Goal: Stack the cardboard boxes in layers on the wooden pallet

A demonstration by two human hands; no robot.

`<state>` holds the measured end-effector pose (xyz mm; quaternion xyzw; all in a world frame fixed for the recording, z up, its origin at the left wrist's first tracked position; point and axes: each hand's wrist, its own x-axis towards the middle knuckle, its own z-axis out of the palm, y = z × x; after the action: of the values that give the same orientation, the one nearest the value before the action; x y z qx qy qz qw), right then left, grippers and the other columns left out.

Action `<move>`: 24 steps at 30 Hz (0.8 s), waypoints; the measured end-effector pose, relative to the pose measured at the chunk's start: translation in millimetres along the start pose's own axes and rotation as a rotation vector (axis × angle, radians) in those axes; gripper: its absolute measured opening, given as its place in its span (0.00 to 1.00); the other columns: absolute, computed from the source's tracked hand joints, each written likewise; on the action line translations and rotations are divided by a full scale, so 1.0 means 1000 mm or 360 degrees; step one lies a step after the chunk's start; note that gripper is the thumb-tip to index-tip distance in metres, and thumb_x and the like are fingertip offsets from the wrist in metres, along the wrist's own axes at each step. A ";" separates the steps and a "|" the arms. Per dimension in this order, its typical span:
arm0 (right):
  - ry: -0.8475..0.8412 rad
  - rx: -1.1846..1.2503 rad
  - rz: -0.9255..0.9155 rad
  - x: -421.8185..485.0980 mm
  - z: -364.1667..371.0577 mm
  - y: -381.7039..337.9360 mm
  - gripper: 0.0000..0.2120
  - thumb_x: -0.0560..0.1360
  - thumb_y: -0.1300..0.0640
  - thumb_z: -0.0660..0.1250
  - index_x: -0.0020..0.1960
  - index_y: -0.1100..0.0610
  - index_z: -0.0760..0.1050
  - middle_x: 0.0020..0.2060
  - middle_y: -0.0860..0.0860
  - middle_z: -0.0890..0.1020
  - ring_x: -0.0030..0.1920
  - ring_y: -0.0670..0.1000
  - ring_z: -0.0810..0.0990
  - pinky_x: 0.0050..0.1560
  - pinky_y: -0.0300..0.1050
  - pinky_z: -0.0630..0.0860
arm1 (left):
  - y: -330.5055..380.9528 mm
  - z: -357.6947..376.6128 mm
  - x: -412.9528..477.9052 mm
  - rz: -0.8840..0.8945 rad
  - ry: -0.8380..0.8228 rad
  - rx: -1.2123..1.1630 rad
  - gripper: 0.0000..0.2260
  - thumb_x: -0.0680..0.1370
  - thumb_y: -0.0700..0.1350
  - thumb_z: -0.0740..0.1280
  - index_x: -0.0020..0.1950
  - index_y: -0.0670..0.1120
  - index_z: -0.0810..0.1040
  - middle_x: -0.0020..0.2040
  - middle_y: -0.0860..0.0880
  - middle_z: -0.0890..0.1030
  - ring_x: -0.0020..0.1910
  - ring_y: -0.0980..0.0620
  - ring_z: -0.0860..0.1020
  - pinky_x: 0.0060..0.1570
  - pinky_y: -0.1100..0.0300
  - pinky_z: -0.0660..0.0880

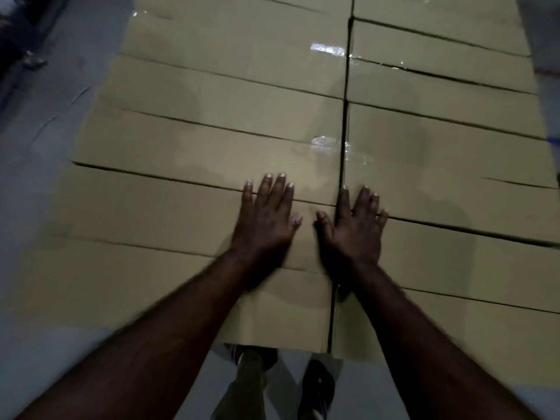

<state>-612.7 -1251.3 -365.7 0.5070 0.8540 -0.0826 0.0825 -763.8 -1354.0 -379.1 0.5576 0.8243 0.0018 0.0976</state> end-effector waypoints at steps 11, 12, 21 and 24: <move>0.0058 -0.0018 -0.0245 0.110 -0.042 0.064 0.40 0.77 0.28 0.50 0.82 0.48 0.51 0.81 0.59 0.49 0.80 0.60 0.46 0.76 0.65 0.44 | 0.000 -0.032 0.095 -0.0249 -0.0016 -0.0155 0.34 0.81 0.66 0.47 0.82 0.49 0.47 0.82 0.46 0.44 0.80 0.44 0.41 0.75 0.37 0.40; 0.0015 -0.0001 -0.0234 0.117 -0.038 0.067 0.41 0.76 0.27 0.48 0.82 0.45 0.46 0.81 0.57 0.44 0.81 0.58 0.41 0.76 0.66 0.40 | -0.001 -0.029 0.104 -0.0259 -0.0022 -0.0137 0.34 0.80 0.67 0.45 0.82 0.50 0.47 0.82 0.46 0.44 0.80 0.44 0.41 0.75 0.36 0.40; 0.0011 0.0081 -0.0230 0.115 -0.027 0.069 0.41 0.74 0.25 0.41 0.81 0.43 0.41 0.81 0.54 0.41 0.80 0.55 0.38 0.76 0.66 0.39 | 0.004 -0.022 0.096 -0.0291 -0.0010 -0.0116 0.36 0.79 0.69 0.39 0.82 0.51 0.42 0.82 0.48 0.40 0.80 0.47 0.38 0.76 0.38 0.38; -0.0101 0.0062 -0.0215 0.121 -0.038 0.066 0.41 0.75 0.25 0.42 0.81 0.43 0.41 0.81 0.54 0.41 0.80 0.56 0.38 0.76 0.67 0.39 | 0.003 -0.035 0.106 -0.0309 -0.0138 -0.0168 0.36 0.79 0.69 0.42 0.82 0.50 0.46 0.82 0.47 0.43 0.80 0.45 0.41 0.75 0.36 0.40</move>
<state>-613.6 -1108.6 -359.8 0.4469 0.8814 -0.1206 0.0939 -805.1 -1252.1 -360.9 0.4687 0.8683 0.0116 0.1622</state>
